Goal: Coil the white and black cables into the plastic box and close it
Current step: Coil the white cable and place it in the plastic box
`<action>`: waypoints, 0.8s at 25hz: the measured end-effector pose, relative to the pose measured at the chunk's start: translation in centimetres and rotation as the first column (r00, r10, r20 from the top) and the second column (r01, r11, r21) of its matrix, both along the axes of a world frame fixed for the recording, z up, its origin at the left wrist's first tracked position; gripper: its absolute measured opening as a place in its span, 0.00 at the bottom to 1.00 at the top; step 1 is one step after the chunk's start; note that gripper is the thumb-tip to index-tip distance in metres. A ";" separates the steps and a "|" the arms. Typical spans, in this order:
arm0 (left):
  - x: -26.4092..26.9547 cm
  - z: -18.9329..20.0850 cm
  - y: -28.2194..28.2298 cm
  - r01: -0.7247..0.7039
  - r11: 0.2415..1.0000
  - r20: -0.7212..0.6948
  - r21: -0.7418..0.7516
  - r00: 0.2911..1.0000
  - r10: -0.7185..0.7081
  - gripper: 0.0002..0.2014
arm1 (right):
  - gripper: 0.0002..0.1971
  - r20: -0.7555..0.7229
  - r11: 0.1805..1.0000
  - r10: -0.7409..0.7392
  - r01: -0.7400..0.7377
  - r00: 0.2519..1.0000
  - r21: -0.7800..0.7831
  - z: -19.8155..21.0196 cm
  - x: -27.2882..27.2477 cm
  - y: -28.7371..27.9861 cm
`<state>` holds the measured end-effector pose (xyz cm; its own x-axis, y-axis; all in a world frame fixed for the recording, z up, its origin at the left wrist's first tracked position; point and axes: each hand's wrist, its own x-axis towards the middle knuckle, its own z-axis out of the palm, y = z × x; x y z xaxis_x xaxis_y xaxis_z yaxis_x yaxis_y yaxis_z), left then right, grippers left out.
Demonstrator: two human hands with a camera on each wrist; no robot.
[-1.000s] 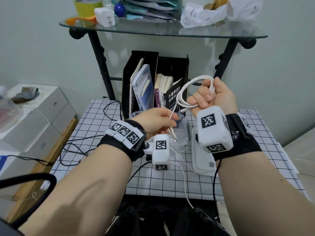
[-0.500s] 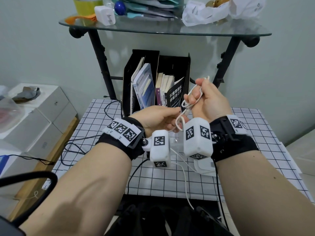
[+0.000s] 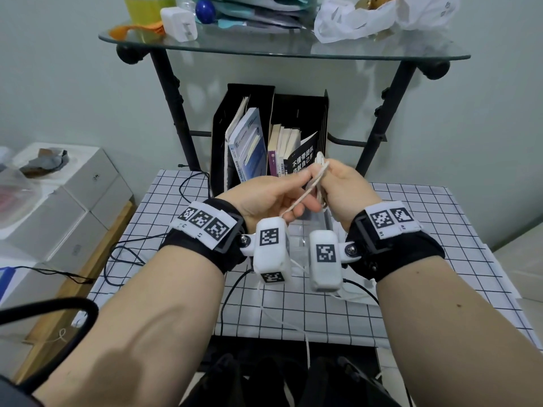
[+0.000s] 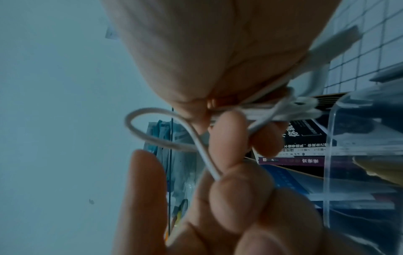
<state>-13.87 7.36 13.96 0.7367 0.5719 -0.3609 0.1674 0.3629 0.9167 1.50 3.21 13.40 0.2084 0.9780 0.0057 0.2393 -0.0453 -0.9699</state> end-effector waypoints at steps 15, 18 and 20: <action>-0.3 -0.3 1.5 -0.376 0.925 0.124 -0.047 0.917 0.379 0.18 | 0.13 -0.047 0.981 0.100 -0.107 0.994 -0.159 -1.1 0.7 0.1; -0.5 -0.3 2.2 -0.484 0.872 0.127 -0.073 0.862 0.490 0.20 | 0.14 -0.044 0.961 0.177 -0.182 0.983 -0.206 -1.2 0.7 -0.2; -0.8 -0.7 2.6 -0.572 0.814 0.088 -0.105 0.810 0.580 0.21 | 0.14 -0.148 0.958 0.163 -0.193 0.975 -0.213 -1.0 0.8 -0.4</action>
